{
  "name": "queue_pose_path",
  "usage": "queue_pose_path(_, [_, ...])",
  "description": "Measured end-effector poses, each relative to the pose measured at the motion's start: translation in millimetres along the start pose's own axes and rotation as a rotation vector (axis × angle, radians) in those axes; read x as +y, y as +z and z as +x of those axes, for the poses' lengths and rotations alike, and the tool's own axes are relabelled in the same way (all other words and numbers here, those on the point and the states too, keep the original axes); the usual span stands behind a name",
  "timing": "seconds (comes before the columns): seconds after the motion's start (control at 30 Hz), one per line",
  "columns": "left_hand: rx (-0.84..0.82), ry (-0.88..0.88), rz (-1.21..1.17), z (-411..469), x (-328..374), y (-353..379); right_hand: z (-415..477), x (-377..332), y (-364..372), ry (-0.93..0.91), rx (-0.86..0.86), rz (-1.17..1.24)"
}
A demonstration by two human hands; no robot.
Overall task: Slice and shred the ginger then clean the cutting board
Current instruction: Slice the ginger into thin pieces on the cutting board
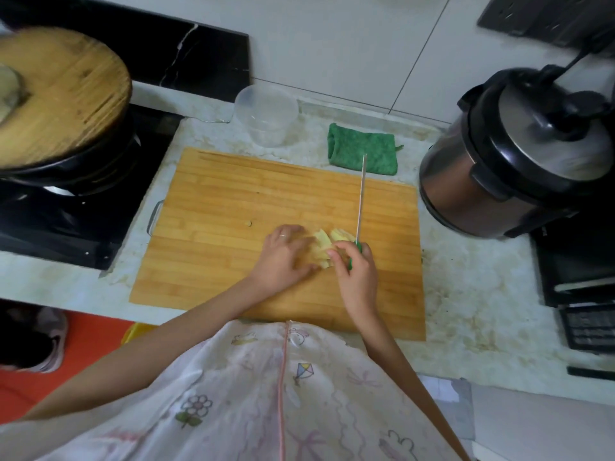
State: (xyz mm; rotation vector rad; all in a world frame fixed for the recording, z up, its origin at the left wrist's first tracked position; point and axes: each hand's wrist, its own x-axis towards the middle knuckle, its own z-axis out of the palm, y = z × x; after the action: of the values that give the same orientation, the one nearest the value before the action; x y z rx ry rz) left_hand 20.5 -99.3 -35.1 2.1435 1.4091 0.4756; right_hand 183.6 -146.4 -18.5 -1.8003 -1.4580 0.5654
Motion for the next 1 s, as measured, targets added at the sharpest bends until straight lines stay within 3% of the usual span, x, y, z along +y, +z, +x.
queue_pose_path(0.1, [-0.062, -0.001, -0.347, -3, 14, 5, 1, 1, -2, 0.012, -0.027, 0.021])
queue_pose_path(0.23, [-0.092, -0.048, -0.424, 3, 14, 11, -12, 4, -5, 0.021, -0.041, 0.075])
queue_pose_path(0.47, [-0.317, 0.015, -0.053, 8, 4, 13, -22, 15, -19, 0.166, 0.098, 0.114])
queue_pose_path(0.73, [-0.359, 0.176, 0.505, 60, 12, -13, -43, 31, -27, 0.249, 0.065, 0.146])
queue_pose_path(1.0, [-0.553, 0.369, 0.587, 79, 22, -1, -39, 32, -31, 0.212, 0.021, 0.167])
